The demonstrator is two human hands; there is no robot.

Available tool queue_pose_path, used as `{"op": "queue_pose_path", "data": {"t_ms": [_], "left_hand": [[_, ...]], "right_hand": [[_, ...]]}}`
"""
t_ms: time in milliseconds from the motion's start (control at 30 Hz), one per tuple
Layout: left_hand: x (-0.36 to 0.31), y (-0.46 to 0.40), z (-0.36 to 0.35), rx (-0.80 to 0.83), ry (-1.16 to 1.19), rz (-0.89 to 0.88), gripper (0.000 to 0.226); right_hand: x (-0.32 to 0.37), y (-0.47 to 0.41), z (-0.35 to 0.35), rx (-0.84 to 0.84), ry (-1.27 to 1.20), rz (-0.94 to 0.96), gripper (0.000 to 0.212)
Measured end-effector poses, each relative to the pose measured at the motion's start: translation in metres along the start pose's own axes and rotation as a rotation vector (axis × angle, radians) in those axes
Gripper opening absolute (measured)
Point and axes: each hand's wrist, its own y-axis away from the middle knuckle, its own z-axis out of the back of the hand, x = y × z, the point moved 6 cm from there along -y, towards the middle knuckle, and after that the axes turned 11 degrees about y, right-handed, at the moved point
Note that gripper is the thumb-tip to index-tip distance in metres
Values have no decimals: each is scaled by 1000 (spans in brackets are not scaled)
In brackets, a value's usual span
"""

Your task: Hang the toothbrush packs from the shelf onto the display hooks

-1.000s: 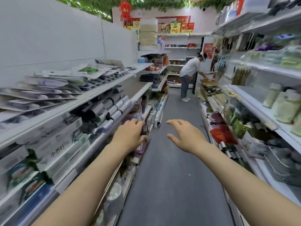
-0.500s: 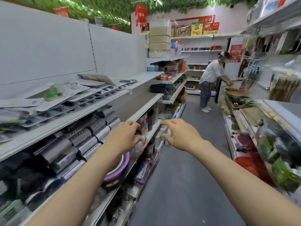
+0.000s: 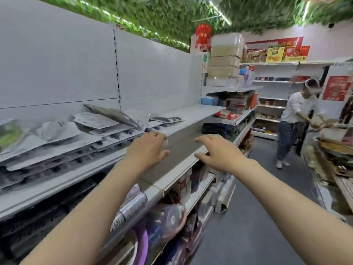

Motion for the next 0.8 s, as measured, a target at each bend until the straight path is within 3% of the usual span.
{"op": "queue_pose_path", "data": {"t_ms": [500, 800], "left_hand": [[73, -178, -38, -138, -226, 297, 49], [100, -244, -74, -135, -289, 647, 61]], "right_hand": [[-69, -271, -89, -166, -231, 298, 50], [-86, -388, -144, -45, -366, 538, 54]]}}
